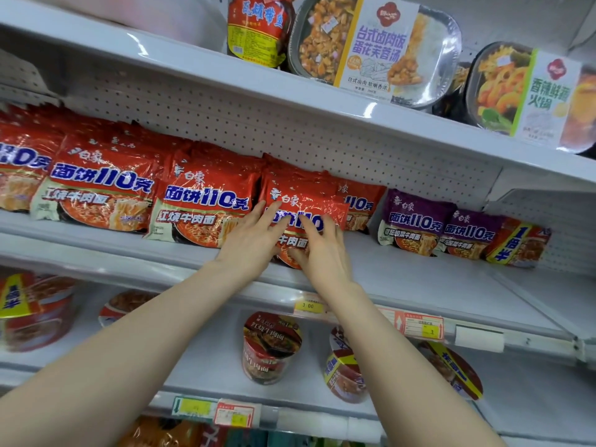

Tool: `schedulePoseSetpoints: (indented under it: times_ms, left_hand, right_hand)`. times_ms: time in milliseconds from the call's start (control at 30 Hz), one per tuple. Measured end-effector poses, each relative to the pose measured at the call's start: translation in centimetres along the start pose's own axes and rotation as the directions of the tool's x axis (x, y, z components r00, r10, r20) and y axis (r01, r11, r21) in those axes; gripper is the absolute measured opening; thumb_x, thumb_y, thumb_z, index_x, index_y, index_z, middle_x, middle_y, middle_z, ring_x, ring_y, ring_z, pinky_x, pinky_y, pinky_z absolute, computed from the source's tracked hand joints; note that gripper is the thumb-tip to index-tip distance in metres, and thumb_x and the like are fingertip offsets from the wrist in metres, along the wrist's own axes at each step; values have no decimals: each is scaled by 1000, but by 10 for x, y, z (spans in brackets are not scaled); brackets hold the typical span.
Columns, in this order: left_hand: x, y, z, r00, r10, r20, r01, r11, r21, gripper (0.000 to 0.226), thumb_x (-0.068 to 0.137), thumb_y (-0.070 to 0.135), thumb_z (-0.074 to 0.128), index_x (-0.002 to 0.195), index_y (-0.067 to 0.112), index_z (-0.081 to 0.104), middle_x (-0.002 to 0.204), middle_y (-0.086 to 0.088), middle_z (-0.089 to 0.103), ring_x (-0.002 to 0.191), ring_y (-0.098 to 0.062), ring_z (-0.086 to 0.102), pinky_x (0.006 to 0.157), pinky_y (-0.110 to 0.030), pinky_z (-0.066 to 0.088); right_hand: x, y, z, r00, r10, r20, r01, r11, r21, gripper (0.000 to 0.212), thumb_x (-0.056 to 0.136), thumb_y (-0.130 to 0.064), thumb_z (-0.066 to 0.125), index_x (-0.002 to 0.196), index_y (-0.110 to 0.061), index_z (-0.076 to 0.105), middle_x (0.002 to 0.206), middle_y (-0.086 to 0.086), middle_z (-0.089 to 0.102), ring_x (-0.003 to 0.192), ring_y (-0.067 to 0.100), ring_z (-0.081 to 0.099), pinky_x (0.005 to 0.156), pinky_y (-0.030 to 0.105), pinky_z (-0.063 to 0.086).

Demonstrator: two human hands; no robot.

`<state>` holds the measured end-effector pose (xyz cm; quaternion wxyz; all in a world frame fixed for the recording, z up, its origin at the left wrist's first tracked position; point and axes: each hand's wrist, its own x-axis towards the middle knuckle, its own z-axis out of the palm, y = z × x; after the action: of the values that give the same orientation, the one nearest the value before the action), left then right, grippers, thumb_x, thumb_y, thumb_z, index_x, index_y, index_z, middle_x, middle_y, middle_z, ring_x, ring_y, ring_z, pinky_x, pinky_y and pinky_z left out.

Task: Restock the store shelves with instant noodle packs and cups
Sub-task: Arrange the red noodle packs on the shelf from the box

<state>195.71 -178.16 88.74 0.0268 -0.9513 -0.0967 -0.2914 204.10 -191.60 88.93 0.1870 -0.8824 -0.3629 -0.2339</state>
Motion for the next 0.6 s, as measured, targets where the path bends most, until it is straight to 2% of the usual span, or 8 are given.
schedulePoseSetpoints:
  times_ms: [133, 333, 433, 600]
  left_hand:
    - [-18, 18, -8, 993, -92, -77, 88, 995, -55, 60, 95, 30, 60, 150, 20, 38, 160, -6, 27, 149, -29, 19, 114, -51, 28]
    - [-50, 54, -17, 960, -160, -232, 116, 974, -192, 51, 90, 21, 67, 138, 11, 52, 140, -11, 52, 130, -31, 45, 105, -45, 38]
    - [-73, 77, -19, 941, -185, -284, 121, 966, -228, 50, 87, 15, 70, 134, 8, 56, 131, -14, 57, 121, -35, 51, 99, -49, 46]
    - [-118, 121, -15, 929, -226, -292, 169, 963, -208, 46, 90, 17, 65, 135, 12, 55, 128, -11, 56, 120, -31, 50, 94, -44, 47]
  right_hand:
    - [-21, 8, -8, 998, -44, -49, 47, 997, 57, 55, 95, -35, 62, 145, -22, 47, 152, 14, 34, 136, 34, 34, 109, 44, 36]
    - [-61, 29, -29, 973, -154, -173, 180, 972, 151, 41, 94, -21, 63, 134, -14, 57, 138, 10, 50, 123, 29, 45, 97, 40, 46]
    - [-85, 40, -35, 951, -216, -220, 259, 947, 189, 39, 92, -15, 63, 131, -12, 60, 135, 8, 54, 122, 28, 48, 97, 39, 46]
    - [-136, 57, -35, 932, -243, -269, 318, 905, 283, 45, 93, -9, 59, 137, -12, 55, 132, 11, 58, 117, 32, 50, 95, 42, 45]
